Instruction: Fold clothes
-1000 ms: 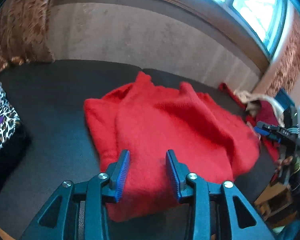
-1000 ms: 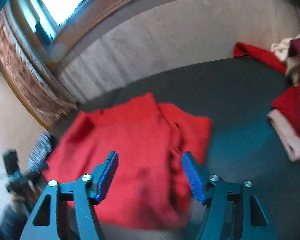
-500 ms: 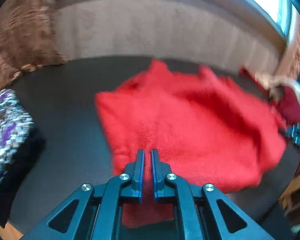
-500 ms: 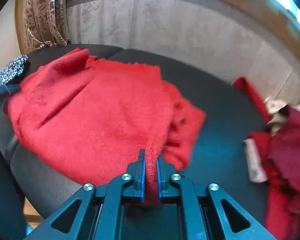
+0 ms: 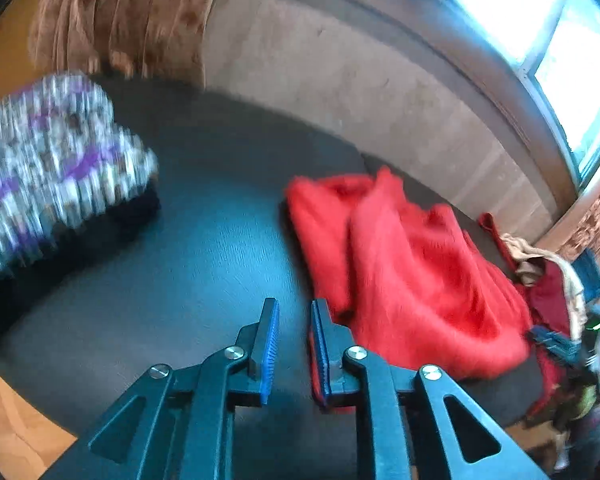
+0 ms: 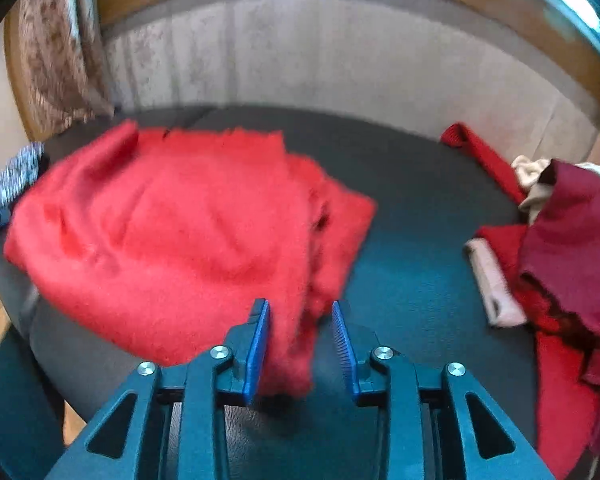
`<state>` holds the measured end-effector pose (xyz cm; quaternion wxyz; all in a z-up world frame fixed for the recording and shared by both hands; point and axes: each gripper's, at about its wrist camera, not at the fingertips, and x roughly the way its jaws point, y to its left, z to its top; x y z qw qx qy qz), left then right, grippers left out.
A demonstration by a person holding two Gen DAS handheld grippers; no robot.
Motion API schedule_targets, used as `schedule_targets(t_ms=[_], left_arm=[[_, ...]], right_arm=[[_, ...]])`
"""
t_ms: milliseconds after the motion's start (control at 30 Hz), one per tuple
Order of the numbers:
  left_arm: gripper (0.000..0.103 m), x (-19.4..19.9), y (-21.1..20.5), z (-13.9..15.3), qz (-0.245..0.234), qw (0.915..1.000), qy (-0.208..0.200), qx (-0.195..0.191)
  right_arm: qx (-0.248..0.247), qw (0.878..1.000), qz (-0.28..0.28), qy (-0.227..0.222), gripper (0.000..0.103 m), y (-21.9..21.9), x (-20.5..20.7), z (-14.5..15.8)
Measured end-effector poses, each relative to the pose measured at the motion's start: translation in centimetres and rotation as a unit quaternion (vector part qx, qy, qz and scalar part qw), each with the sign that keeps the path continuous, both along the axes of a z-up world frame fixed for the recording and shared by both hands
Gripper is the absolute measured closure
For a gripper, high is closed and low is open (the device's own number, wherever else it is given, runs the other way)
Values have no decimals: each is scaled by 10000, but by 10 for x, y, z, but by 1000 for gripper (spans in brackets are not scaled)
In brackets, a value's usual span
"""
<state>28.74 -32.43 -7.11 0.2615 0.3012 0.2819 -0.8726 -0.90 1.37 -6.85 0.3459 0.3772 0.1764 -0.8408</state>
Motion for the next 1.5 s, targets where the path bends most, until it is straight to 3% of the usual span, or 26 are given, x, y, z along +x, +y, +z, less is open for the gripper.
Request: schedule_targets(t_ms=[33,100,200,367,500,633,667,767,800,867,900,933,1133,1233,1367,1500], left_arm=[[71,-8,4,7,-87,9997,-7,-216],[67,-32,13,18,-364,9977,-49,-576],[61,-81,27,24,-862,9894,-313,-1125],[60,-158,37,7,-1646,9651,-1124,-1700],[57,-190,33,-7,-2066,9488,-1534,-1831],[51,-212,25,-29,-2328,9329,-2002,-1885],[51,-213,22,-32,-2347,9338,-1988,-1830],[51,-209,6,-36,-2320,9471,-1774,-1331],[57,-209,2,-39,-2314,9513,-1686,-1146],[71,-204,-4,-42,-2281,9580,-1476,-922],[86,-201,-7,-41,-2212,9609,-1405,-893],[91,-198,-10,-40,-2127,9644,-1326,-841],[93,-172,-43,-33,-1307,9908,-359,-3],[94,-159,-61,-42,-994,9928,213,639],[93,-154,-71,-63,-663,9930,84,973],[91,-153,-62,-52,-701,9957,-1,600]], right_arm=[[-177,9998,-50,-13,64,3,-3,9],[-597,9981,-118,-48,58,5,-12,23],[-826,9966,1,-82,57,-17,-19,31],[-504,9959,723,224,57,-79,-19,32],[-204,9930,1115,340,57,-117,-34,26],[242,9920,1232,88,57,-151,-55,1],[369,9920,1211,5,57,-155,-60,-7],[747,9903,1147,-244,58,-169,-74,-33],[680,9910,1104,-339,66,-169,-76,-35],[550,9916,1085,-442,90,-167,-75,-35],[554,9917,1086,-402,96,-166,-72,-34],[558,9919,1087,-359,96,-166,-69,-34],[160,9988,459,-29,97,-140,-77,-10],[180,9998,109,-65,97,-129,-91,-15],[326,9992,-153,-165,97,-120,-96,-29],[289,9987,-374,-205,97,-113,-96,-31]])
